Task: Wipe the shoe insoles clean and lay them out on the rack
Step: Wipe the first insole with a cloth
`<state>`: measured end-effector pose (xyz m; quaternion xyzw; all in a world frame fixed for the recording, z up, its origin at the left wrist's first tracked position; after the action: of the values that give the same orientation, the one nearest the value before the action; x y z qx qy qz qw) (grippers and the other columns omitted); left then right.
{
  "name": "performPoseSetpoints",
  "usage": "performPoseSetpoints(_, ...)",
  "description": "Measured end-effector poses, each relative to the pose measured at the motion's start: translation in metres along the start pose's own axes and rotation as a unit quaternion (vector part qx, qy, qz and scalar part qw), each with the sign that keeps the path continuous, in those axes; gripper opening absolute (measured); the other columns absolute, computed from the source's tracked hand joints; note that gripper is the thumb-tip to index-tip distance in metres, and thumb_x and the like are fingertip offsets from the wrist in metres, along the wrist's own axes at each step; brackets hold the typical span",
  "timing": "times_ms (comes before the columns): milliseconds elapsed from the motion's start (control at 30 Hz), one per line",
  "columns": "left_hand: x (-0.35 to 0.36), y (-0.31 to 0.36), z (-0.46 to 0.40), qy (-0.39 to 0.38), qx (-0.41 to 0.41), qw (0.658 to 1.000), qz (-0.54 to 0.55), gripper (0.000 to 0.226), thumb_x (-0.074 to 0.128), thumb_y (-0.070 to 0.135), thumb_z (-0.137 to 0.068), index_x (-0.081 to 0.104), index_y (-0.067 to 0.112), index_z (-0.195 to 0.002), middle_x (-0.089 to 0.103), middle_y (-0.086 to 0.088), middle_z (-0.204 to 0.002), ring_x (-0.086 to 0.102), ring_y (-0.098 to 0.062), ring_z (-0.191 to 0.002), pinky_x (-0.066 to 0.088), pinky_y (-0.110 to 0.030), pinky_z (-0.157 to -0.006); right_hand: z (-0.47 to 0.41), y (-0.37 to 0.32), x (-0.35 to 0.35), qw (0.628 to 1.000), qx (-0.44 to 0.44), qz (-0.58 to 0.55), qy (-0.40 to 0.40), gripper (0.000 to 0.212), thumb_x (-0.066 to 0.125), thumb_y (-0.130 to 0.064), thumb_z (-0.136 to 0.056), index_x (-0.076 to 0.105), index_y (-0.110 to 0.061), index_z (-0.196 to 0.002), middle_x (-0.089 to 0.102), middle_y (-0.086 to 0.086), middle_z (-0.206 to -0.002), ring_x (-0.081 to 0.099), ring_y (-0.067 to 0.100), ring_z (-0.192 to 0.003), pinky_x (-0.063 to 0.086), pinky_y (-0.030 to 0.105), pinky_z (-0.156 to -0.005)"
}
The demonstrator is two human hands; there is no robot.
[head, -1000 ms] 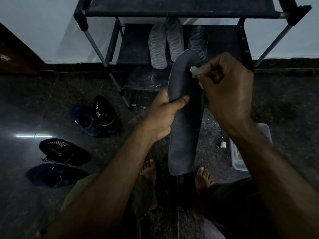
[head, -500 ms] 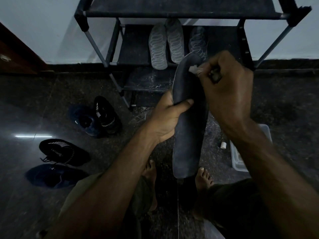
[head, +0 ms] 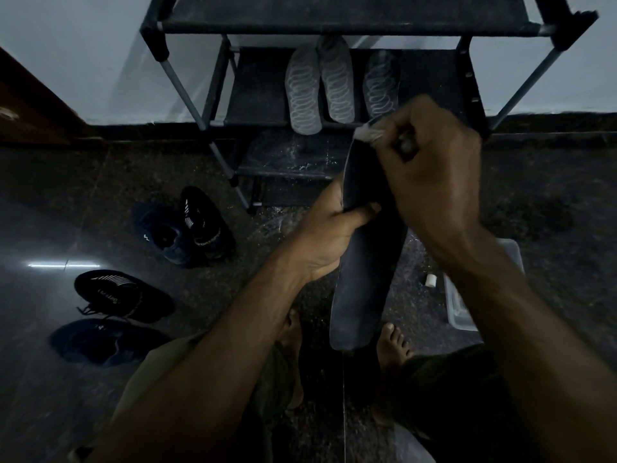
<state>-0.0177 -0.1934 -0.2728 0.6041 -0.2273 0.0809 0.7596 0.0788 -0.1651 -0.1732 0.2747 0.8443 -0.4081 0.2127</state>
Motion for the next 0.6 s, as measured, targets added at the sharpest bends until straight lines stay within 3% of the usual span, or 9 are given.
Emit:
performPoseSetpoints(133, -0.005, 0.002, -0.001, 0.026, 0.0, 1.0, 0.001, 0.046, 0.055, -0.003, -0.084, 0.047, -0.005, -0.129, 0.064, -0.013, -0.11, 0.06, -0.028, -0.109, 0.05, -0.038, -0.095, 0.004, -0.011, 0.006, 0.999, -0.03, 0.017, -0.034, 0.009, 0.062, 0.0, -0.083, 0.059, -0.007, -0.079, 0.062, 0.004, -0.074, 0.054, 0.018, -0.069, 0.045, 0.03, -0.058)
performPoseSetpoints(267, -0.002, 0.002, 0.0, 0.009, -0.007, 1.0, -0.008, 0.038, 0.053, -0.006, -0.085, 0.053, 0.011, -0.119, 0.068, -0.001, -0.103, 0.065, -0.014, -0.098, 0.054, -0.032, -0.089, -0.005, 0.018, -0.008, 1.0, 0.02, 0.02, 0.013, 0.006, 0.062, -0.003, -0.084, 0.06, -0.008, -0.084, 0.066, 0.003, -0.08, 0.061, 0.022, -0.074, 0.052, 0.042, -0.062)
performPoseSetpoints(367, 0.001, -0.001, 0.001, 0.011, -0.013, 1.0, -0.009, 0.037, 0.054, 0.0, -0.08, 0.054, 0.015, -0.114, 0.066, -0.003, -0.105, 0.063, -0.017, -0.1, 0.051, -0.037, -0.093, -0.007, 0.021, -0.009, 0.999, 0.027, 0.011, 0.019, 0.007, 0.06, -0.001, -0.083, 0.06, -0.008, -0.084, 0.066, 0.003, -0.081, 0.062, 0.022, -0.076, 0.052, 0.044, -0.063)
performPoseSetpoints(533, -0.001, 0.004, 0.001, 0.008, 0.003, 1.0, -0.002, 0.038, 0.054, -0.003, -0.082, 0.056, 0.012, -0.117, 0.068, -0.003, -0.107, 0.062, -0.021, -0.107, 0.05, -0.038, -0.098, -0.002, -0.007, 0.007, 0.995, -0.047, -0.009, -0.089, 0.008, 0.061, -0.001, -0.082, 0.059, -0.008, -0.081, 0.066, 0.006, -0.081, 0.057, 0.021, -0.076, 0.049, 0.041, -0.062)
performPoseSetpoints(600, -0.003, 0.005, 0.001, 0.022, 0.002, 1.0, -0.004, 0.046, 0.055, -0.002, -0.08, 0.052, 0.007, -0.124, 0.067, -0.006, -0.109, 0.061, -0.022, -0.108, 0.048, -0.04, -0.1, -0.003, 0.0, 0.004, 0.996, -0.04, -0.001, -0.077, 0.008, 0.06, -0.001, -0.082, 0.059, -0.009, -0.082, 0.067, 0.007, -0.081, 0.058, 0.022, -0.076, 0.049, 0.042, -0.062)
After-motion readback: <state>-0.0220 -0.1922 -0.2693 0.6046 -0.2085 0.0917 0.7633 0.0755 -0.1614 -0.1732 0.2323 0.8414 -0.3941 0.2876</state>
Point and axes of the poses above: each hand's wrist, its own z-axis away from the middle knuckle, its own x-axis out of the palm, y = z × x, the point moved 6 cm from there along -z, towards the middle knuckle
